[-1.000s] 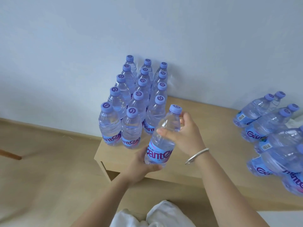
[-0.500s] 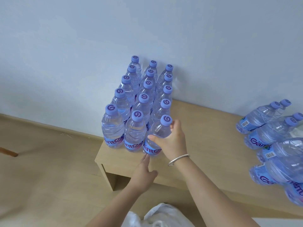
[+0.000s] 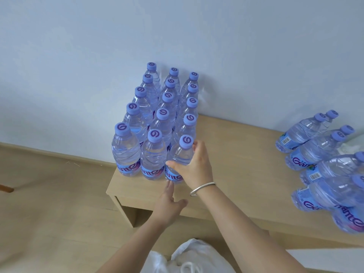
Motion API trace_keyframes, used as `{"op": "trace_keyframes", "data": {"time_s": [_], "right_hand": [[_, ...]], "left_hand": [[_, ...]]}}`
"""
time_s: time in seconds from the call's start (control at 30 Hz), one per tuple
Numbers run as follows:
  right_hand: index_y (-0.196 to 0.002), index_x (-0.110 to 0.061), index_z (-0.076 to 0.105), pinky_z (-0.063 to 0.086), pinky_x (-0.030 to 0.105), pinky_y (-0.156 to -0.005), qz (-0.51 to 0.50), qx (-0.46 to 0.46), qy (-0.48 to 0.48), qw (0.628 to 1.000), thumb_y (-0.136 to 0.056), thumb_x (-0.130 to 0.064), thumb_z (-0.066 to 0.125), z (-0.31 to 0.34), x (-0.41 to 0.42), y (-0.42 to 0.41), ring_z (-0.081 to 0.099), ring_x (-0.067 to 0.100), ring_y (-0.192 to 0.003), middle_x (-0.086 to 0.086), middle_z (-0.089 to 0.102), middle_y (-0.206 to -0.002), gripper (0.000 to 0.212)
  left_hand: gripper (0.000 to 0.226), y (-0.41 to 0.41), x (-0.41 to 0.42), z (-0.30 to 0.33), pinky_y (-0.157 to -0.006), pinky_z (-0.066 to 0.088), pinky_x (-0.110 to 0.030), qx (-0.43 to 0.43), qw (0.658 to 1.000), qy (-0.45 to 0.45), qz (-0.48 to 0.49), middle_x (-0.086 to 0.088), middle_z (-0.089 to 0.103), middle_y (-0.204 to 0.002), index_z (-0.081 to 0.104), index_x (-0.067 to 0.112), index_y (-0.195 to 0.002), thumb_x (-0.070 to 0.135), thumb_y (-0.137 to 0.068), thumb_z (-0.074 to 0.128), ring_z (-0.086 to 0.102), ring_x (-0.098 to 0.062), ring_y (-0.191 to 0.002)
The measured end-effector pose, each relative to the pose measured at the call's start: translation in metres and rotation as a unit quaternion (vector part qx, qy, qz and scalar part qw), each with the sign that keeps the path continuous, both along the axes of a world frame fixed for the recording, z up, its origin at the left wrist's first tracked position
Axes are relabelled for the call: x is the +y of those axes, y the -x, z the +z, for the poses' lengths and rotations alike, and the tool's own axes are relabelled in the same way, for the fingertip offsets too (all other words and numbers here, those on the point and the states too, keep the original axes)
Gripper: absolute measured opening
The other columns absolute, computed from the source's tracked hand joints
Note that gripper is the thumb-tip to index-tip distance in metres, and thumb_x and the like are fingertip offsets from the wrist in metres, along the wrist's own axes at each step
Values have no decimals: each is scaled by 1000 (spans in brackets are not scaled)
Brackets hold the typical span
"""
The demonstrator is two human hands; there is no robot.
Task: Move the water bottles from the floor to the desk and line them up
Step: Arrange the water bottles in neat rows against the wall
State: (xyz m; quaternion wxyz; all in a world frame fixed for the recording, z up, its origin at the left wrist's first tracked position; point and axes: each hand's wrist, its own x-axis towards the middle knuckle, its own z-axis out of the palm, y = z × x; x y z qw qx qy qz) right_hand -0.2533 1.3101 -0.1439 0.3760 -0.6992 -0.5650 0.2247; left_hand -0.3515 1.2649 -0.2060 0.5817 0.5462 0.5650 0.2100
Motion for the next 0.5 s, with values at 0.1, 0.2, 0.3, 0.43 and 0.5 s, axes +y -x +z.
{"op": "trace_keyframes", "data": {"time_s": [0.1,0.2,0.3,0.43,0.5], "right_hand": [[-120,-17,46,35,17,-92,36,29,30,998,-61,-42,83,7,-12,-13,42,8,-113,-9,43,-115,74],[-113,-16,54,34,16,-90,-39,44,-3,998,-74,-32,77,12,-33,-47,46,7,-107,-7,47,-110,49],[-100,-18,55,43,16,-85,-159,65,-49,984,-82,-21,69,13,-57,-93,52,14,-101,-3,53,-106,23],[-101,-10,56,42,16,-80,-315,70,-93,942,-85,-10,63,14,-91,-156,50,14,-95,5,54,-107,17],[-104,-3,58,42,29,-86,-395,64,-118,909,-80,-13,63,15,-107,-185,49,17,-94,10,55,-107,26]], "left_hand": [[83,-6,-8,7,-112,25,-25,51,998,-16,-36,0,7,-159,13,11,-150,18,-85,63,15,-15,-145],[81,-17,-20,19,-102,20,-15,113,981,-43,-153,-4,2,-159,10,8,-151,28,-89,58,6,-12,-146],[76,-32,-25,29,-103,18,-15,126,965,-56,-224,-4,8,-159,14,10,-151,31,-91,56,7,-11,-146],[71,-62,-15,37,-107,28,-23,128,956,-64,-258,-4,29,-152,24,13,-148,31,-89,59,29,-14,-139],[69,-82,-10,42,-104,34,-23,125,950,-71,-278,-2,35,-149,29,15,-146,32,-88,61,37,-14,-134]]}}
